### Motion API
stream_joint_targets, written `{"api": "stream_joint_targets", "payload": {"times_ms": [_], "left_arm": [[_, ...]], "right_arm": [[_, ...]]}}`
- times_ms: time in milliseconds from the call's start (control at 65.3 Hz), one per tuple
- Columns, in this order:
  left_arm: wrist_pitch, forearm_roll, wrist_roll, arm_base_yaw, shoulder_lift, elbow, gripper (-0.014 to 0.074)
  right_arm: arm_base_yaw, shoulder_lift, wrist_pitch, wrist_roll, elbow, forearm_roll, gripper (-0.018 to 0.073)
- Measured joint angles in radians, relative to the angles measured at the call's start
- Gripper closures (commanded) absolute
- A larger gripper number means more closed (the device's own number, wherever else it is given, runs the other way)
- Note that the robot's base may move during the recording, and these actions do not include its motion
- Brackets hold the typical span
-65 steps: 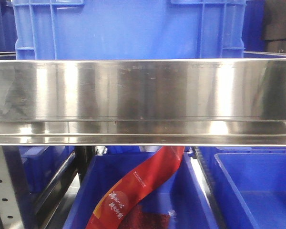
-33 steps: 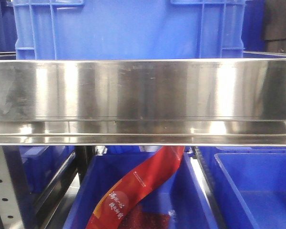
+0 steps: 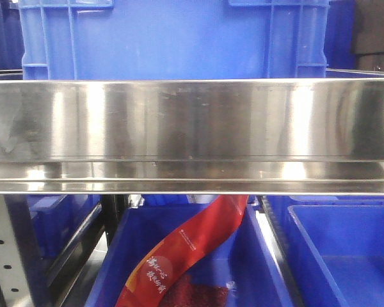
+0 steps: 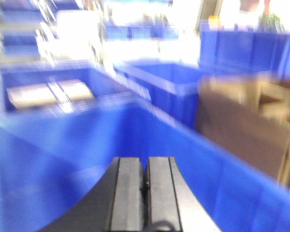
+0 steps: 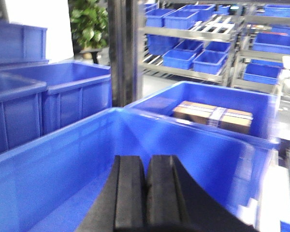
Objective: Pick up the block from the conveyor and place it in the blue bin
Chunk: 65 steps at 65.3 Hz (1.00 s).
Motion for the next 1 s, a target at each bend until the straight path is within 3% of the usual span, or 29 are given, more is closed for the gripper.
{"api": "stream_joint_targets", "payload": {"times_ms": [230,659,796,996], "left_arm": [[-0.009,0.000,0.000,0.036,-0.181,0.192,0.0707],[-0.100,-0.012,0.000,0.036,-0.609,0.781,0.0707],[-0.103,-0.015,0.000,0.036,-0.742,0.877,0.0707],[-0.105,-0.015,0.000,0.036,-0.859,0.916,0.0707]], "right_arm": [[-0.034,-0.181,0.011,0.000,0.175,0.005,0.0720],[-0.034,-0.629,-0.067,0.000,0.809,0.007,0.0720],[-0.034,-0.792,-0.076,0.000,0.936,0.007,0.0720],[-0.034,-0.961,-0.076,0.000,0.987,0.007,0.0720]]}}
